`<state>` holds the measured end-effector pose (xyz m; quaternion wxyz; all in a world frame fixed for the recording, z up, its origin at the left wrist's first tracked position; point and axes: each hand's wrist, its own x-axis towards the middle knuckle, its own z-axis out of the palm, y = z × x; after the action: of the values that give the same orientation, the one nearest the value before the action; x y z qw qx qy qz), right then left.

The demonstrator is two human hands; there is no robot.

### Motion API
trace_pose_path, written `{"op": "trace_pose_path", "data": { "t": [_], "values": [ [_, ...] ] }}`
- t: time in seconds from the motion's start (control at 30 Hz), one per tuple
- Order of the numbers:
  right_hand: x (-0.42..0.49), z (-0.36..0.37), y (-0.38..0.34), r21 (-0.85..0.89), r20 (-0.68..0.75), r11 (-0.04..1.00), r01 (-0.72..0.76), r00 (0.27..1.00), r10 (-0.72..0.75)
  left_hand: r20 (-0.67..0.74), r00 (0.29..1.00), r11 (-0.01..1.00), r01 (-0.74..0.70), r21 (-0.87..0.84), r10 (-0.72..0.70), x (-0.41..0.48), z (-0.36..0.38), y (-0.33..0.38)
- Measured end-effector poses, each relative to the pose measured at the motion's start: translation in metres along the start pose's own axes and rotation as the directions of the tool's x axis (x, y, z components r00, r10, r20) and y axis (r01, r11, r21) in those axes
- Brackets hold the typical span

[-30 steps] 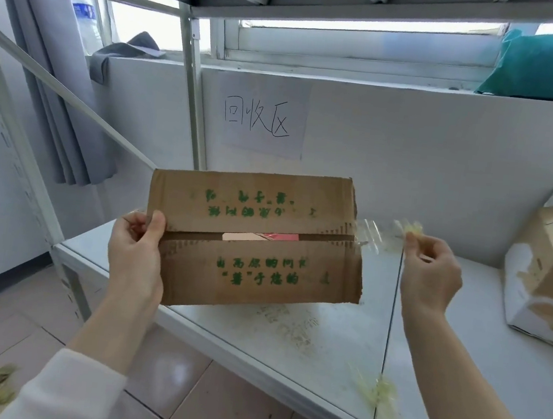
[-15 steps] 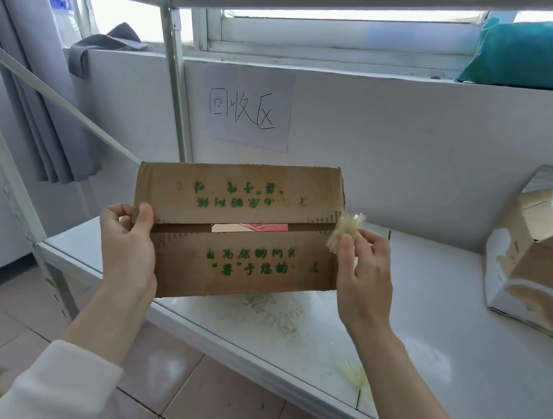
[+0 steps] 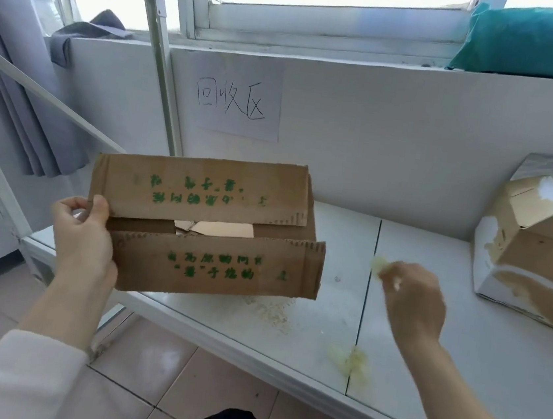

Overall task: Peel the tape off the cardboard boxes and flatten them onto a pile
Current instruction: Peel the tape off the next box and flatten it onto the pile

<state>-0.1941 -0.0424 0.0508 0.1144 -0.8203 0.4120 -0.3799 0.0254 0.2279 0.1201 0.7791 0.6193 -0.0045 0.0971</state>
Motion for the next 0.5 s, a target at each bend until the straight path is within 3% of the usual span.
{"op": "trace_pose_path", "data": {
  "t": [0.03, 0.07, 0.17, 0.23, 0.33, 0.37, 0.4, 0.5],
  "values": [
    [-0.016, 0.006, 0.001, -0.174, 0.128, 0.968, 0.184, 0.978, -0.163, 0.007, 1.000, 1.000, -0.005, -0.009, 0.005, -0.004, 0.003, -0.001],
    [-0.030, 0.010, 0.001, -0.225, 0.318, 0.919, 0.323, 0.916, -0.244, 0.011, 1.000, 1.000, -0.011, -0.018, 0.011, -0.008, 0.007, -0.001],
    [-0.050, 0.010, 0.012, -0.093, 0.709, 0.932, 0.350, 0.680, -0.185, 0.031, 0.999, 0.999, -0.020, -0.040, 0.021, -0.021, 0.017, -0.002],
    [-0.043, 0.004, 0.018, -0.061, 0.822, 0.921, 0.385, 0.542, -0.173, 0.042, 0.999, 0.999, -0.025, -0.031, 0.026, -0.027, 0.021, -0.003],
    [-0.029, -0.010, 0.015, -0.091, 0.900, 0.913, 0.397, 0.426, -0.095, 0.075, 0.997, 0.999, -0.007, -0.044, 0.010, -0.036, 0.026, -0.007],
    [-0.027, -0.013, 0.014, -0.097, 0.910, 0.916, 0.388, 0.407, -0.076, 0.085, 0.996, 0.999, 0.005, -0.055, 0.000, -0.039, 0.028, -0.008],
    [-0.025, -0.015, 0.015, -0.117, 0.894, 0.921, 0.371, 0.444, -0.065, 0.093, 0.996, 0.998, 0.012, -0.064, -0.006, -0.041, 0.030, -0.009],
    [-0.024, -0.019, 0.018, -0.183, 0.738, 0.935, 0.303, 0.671, -0.073, 0.102, 0.995, 0.997, 0.019, -0.073, -0.011, -0.050, 0.036, -0.010]
  ]
}}
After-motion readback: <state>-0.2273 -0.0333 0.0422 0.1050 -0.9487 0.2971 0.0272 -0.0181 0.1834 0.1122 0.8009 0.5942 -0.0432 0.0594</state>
